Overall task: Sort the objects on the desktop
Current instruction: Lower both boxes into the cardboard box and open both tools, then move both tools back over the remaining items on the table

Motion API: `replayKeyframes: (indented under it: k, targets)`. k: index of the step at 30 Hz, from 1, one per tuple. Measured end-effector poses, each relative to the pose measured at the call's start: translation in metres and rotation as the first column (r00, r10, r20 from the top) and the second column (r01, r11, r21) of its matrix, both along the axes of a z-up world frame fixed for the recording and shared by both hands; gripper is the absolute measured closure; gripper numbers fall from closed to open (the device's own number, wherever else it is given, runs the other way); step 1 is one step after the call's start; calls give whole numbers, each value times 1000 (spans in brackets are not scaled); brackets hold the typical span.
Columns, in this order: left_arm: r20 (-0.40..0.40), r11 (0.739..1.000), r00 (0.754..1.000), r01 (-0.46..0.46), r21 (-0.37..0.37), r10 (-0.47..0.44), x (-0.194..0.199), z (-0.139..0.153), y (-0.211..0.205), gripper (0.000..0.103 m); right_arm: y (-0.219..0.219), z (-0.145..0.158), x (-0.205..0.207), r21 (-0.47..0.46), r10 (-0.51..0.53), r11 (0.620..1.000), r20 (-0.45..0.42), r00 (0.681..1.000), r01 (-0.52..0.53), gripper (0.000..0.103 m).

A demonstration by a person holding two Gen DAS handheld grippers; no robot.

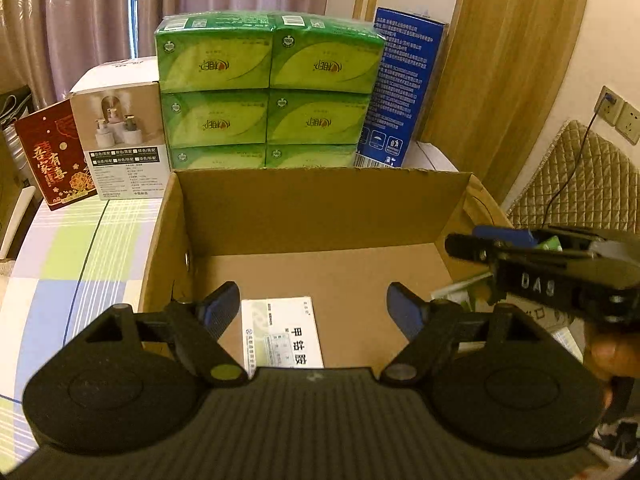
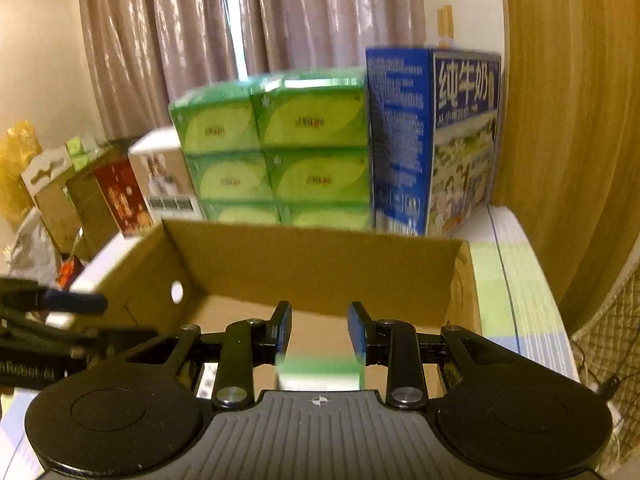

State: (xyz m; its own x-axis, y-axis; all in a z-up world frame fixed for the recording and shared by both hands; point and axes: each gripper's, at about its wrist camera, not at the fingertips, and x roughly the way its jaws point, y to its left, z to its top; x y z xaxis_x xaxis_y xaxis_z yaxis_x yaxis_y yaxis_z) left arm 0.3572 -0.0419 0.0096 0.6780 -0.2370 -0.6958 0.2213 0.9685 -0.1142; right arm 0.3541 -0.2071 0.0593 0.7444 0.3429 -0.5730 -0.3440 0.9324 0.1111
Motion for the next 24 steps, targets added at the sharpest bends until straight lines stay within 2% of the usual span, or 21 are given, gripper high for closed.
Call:
replayKeyframes:
  k: [1,2,12,18,24]
  targets:
    - [0,1000,1000,1,-2,-1,-2,0,1,26,-1,3,-1,5,-4,1000,6,1000,4,41]
    - [0,1000,1000,3,-1,-3,-5,1,2,26,-3,6,-2,14,-13,1000,16,1000,13,31]
    - [-11,1000,1000,-2,-6,2,-38,8,11,26,-18,31,-34,-12,-32,999,47,998,32,30]
    - [-6,1000,1000,-22,-21,22,-75,22,22,26,-27,47,-78,2,-41,999,45,998,41,26]
    - [-9,998,998,-58,-34,58,-123,36,39,26,-31,59,-138,36,-48,998,33,998,47,20]
